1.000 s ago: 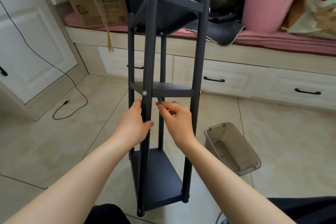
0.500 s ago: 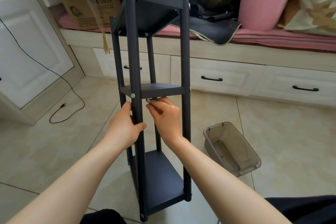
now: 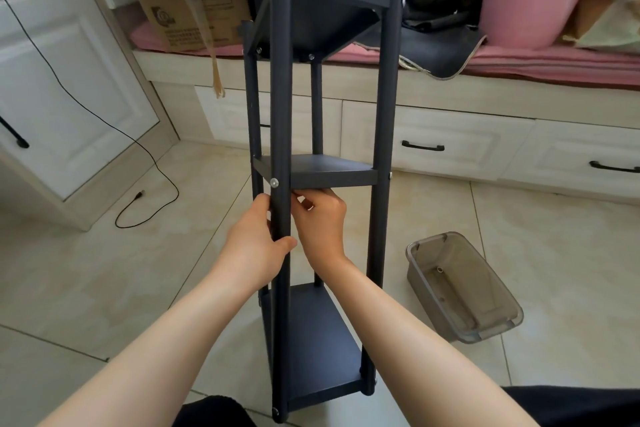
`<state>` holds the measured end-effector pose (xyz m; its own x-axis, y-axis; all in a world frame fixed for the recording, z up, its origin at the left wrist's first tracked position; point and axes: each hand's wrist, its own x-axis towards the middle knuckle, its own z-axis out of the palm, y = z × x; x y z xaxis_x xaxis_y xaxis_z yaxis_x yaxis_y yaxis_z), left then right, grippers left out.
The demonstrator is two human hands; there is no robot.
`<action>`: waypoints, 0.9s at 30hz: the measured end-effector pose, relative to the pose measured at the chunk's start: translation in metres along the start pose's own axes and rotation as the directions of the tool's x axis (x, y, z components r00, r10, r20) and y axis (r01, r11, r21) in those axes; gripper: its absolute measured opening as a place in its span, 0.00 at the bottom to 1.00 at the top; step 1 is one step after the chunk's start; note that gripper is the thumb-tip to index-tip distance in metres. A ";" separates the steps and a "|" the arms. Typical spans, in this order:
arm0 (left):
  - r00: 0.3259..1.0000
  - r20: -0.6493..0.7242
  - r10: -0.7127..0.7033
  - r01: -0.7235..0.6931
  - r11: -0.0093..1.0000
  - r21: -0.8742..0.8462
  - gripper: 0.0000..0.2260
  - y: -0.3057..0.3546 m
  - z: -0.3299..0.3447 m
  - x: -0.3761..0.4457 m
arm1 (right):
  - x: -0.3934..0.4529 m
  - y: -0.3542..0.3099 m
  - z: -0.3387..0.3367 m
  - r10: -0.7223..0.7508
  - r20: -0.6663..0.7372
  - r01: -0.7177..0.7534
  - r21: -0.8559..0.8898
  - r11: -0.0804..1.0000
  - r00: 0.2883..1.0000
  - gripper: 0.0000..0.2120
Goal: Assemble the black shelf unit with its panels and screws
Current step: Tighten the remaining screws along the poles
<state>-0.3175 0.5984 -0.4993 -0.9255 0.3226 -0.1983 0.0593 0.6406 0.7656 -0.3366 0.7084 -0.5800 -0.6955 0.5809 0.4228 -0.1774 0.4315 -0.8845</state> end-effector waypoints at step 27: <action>1.000 -0.030 0.001 0.001 0.997 0.083 0.22 0.005 -0.005 -0.002 | 0.003 -0.028 -0.058 0.195 0.282 -0.173 -0.100 0.980 0.939 0.09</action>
<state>-0.3169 0.5975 -0.4923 -0.9362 0.3025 -0.1791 0.0889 0.6967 0.7118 -0.2931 0.7379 -0.5425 -0.8845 0.4347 0.1693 0.0164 0.3915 -0.9200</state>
